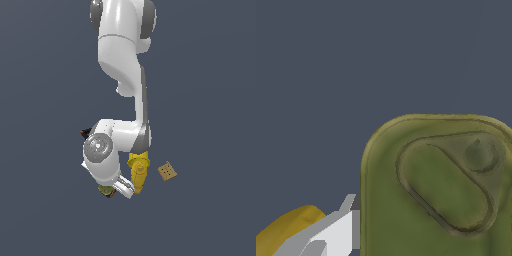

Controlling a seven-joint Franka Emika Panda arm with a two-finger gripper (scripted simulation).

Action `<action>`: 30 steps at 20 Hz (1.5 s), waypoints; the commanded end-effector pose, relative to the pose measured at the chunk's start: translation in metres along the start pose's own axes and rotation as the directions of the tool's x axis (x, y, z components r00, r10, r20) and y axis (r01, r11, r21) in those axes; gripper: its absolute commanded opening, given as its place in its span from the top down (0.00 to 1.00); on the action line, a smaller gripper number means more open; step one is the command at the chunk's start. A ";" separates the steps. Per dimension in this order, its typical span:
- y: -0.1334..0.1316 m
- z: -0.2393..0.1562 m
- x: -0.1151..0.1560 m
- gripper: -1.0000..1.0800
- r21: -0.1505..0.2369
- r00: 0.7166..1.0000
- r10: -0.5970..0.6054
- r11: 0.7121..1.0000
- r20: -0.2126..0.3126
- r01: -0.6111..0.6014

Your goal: Pick up a designated object from a clutter of objects.

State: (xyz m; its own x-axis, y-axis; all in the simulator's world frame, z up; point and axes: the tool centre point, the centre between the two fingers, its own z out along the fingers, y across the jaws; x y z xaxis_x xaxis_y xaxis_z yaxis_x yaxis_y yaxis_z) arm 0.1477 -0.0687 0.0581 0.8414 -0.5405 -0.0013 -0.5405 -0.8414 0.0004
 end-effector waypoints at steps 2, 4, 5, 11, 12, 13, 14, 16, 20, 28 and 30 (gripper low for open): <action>0.000 0.000 0.001 1.00 0.000 1.000 0.000 1.000 -0.001 0.000; 0.000 0.000 0.001 1.00 0.000 1.000 0.000 1.000 -0.001 0.000; 0.000 0.000 0.001 1.00 0.000 1.000 0.000 1.000 -0.001 0.000; 0.000 -0.001 -0.001 1.00 0.000 1.000 0.000 1.000 0.000 0.000; -0.001 -0.002 -0.002 1.00 0.000 1.000 0.000 1.000 0.000 0.000; -0.001 -0.003 -0.003 1.00 0.000 1.000 0.000 1.000 0.000 0.000; -0.001 -0.005 -0.005 1.00 0.000 1.000 0.000 1.000 0.000 0.000; -0.002 -0.008 -0.009 1.00 0.000 1.000 0.000 1.000 0.000 0.000; -0.006 -0.019 -0.021 1.00 0.000 1.000 0.000 1.000 0.000 0.000; -0.017 -0.058 -0.064 1.00 0.001 1.000 0.000 1.000 0.000 0.000; -0.020 -0.071 -0.079 1.00 0.001 1.000 0.000 1.000 0.000 0.000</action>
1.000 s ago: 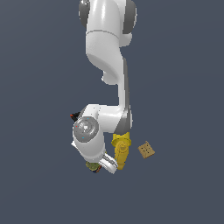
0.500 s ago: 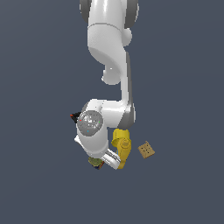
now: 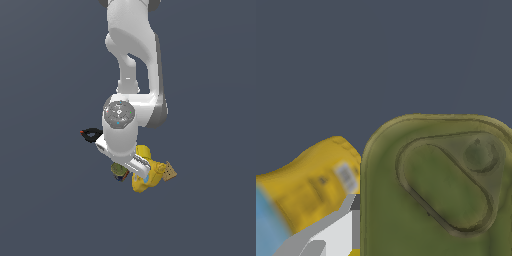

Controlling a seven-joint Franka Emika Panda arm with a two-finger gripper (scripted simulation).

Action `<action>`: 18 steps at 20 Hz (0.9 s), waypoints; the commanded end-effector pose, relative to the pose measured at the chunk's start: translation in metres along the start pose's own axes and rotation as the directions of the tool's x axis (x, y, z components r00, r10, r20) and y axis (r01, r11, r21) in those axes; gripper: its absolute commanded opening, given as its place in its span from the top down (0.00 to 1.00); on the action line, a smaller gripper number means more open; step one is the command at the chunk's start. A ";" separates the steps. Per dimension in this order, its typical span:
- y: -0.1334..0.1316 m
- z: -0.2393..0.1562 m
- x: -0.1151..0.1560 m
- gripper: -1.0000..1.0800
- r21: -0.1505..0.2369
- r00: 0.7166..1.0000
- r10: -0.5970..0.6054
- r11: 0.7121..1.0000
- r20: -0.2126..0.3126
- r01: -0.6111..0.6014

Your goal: Pick up a designated object from a clutter of objects.

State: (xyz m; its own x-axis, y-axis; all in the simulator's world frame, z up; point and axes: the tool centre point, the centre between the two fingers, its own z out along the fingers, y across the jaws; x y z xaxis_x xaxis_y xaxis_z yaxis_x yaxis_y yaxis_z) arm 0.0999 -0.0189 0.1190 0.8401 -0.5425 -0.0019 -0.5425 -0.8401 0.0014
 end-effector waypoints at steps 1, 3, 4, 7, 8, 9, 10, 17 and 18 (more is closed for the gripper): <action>-0.006 -0.017 -0.019 1.00 0.002 1.000 -0.003 1.000 -0.001 0.003; -0.010 -0.031 -0.034 1.00 0.002 1.000 -0.003 1.000 -0.001 0.003; -0.012 -0.038 -0.042 1.00 0.002 1.000 -0.003 1.000 -0.001 0.003; -0.018 -0.060 -0.065 1.00 0.001 1.000 -0.003 1.000 -0.001 0.003; -0.020 -0.067 -0.073 1.00 0.001 1.000 -0.003 1.000 -0.001 0.003; -0.022 -0.074 -0.081 1.00 0.001 1.000 -0.003 1.000 -0.001 0.003; -0.024 -0.082 -0.089 1.00 0.001 1.000 -0.003 1.000 -0.002 0.003; -0.040 -0.138 -0.149 1.00 -0.001 1.000 -0.003 1.000 -0.003 0.003; -0.043 -0.147 -0.158 1.00 -0.001 1.000 -0.003 1.000 -0.004 0.003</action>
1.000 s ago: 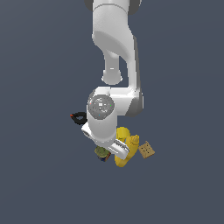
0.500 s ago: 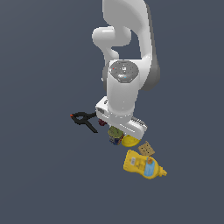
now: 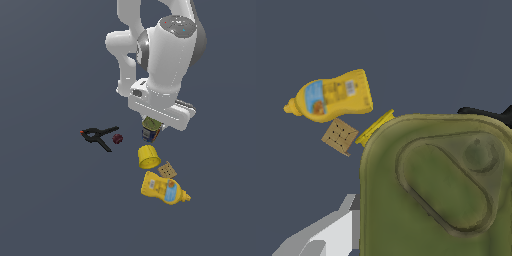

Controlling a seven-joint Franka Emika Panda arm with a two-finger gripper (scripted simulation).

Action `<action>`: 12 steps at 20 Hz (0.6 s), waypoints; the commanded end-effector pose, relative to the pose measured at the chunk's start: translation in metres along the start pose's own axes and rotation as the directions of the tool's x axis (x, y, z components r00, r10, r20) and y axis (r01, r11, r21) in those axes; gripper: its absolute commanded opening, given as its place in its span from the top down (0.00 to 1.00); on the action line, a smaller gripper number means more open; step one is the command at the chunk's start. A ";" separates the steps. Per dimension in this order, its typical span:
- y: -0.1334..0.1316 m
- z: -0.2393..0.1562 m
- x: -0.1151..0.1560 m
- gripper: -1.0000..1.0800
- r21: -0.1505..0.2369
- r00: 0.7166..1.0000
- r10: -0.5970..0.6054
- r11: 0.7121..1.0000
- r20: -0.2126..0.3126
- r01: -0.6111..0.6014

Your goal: Pick up a designated object from a clutter of objects.

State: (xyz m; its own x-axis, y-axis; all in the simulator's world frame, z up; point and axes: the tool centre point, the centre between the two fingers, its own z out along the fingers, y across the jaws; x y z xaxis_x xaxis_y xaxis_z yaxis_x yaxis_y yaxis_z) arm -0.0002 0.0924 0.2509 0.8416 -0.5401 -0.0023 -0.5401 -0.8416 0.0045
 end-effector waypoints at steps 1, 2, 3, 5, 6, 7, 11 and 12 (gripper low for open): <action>-0.006 -0.023 -0.022 1.00 0.002 1.000 0.000 1.000 -0.004 0.000; -0.009 -0.032 -0.031 1.00 0.002 1.000 0.000 1.000 -0.005 0.000; -0.011 -0.041 -0.040 1.00 0.002 1.000 0.000 1.000 -0.005 0.000; -0.016 -0.058 -0.058 1.00 0.001 1.000 0.000 1.000 -0.005 0.000; -0.019 -0.066 -0.066 1.00 0.001 1.000 0.000 1.000 -0.005 0.000; -0.021 -0.074 -0.075 1.00 0.001 1.000 0.000 1.000 -0.005 0.000; -0.031 -0.103 -0.105 1.00 0.001 1.000 0.000 1.000 -0.005 0.000; -0.033 -0.110 -0.112 1.00 0.001 1.000 0.000 1.000 -0.005 0.000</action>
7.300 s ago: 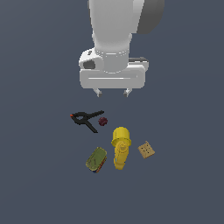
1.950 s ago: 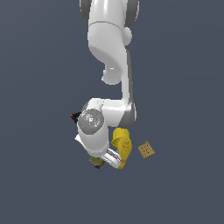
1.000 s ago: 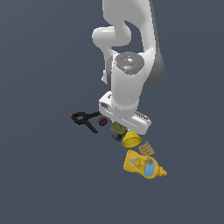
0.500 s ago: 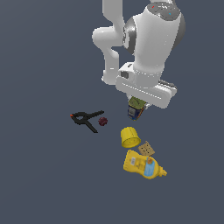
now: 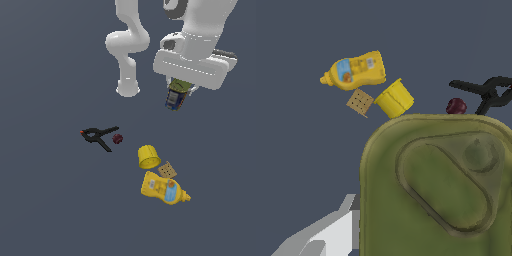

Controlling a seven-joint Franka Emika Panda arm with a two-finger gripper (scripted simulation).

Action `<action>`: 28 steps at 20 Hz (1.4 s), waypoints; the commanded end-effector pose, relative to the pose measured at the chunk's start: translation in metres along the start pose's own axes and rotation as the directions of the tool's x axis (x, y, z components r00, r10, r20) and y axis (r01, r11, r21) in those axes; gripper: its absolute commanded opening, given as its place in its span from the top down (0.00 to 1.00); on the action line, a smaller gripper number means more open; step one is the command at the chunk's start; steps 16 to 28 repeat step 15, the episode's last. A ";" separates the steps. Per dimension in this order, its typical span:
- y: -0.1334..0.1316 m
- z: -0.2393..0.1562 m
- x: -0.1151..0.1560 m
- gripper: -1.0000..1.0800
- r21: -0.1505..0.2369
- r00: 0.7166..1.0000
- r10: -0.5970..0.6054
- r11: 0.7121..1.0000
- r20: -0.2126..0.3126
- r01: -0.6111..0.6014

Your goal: Pick up a designated object from a clutter of objects.

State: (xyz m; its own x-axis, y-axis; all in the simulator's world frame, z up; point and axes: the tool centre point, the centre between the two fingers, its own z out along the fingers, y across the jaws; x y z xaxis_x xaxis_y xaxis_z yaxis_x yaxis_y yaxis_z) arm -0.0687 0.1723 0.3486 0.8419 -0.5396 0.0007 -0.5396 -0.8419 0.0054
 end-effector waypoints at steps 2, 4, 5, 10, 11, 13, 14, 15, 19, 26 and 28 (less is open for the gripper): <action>-0.008 -0.025 -0.023 1.00 0.003 1.000 0.001 1.000 -0.002 -0.001; -0.012 -0.036 -0.034 1.00 0.003 1.000 0.001 1.000 -0.001 -0.001; -0.013 -0.041 -0.039 1.00 0.004 1.000 0.001 1.000 -0.001 -0.001; -0.019 -0.057 -0.054 1.00 0.005 1.000 0.001 1.000 0.000 -0.001; -0.020 -0.058 -0.055 1.00 0.005 1.000 0.001 1.000 0.000 -0.001; -0.021 -0.060 -0.057 1.00 0.005 1.000 0.001 1.000 0.001 -0.001; -0.022 -0.060 -0.057 1.00 0.005 1.000 0.001 1.000 0.001 -0.001; -0.022 -0.060 -0.057 1.00 0.005 1.000 0.001 1.000 0.001 -0.001; -0.022 -0.060 -0.057 1.00 0.005 1.000 0.001 1.000 0.001 -0.001; -0.022 -0.060 -0.057 1.00 0.005 1.000 0.001 1.000 0.001 -0.001; -0.022 -0.060 -0.057 1.00 0.005 1.000 0.001 1.000 0.001 -0.001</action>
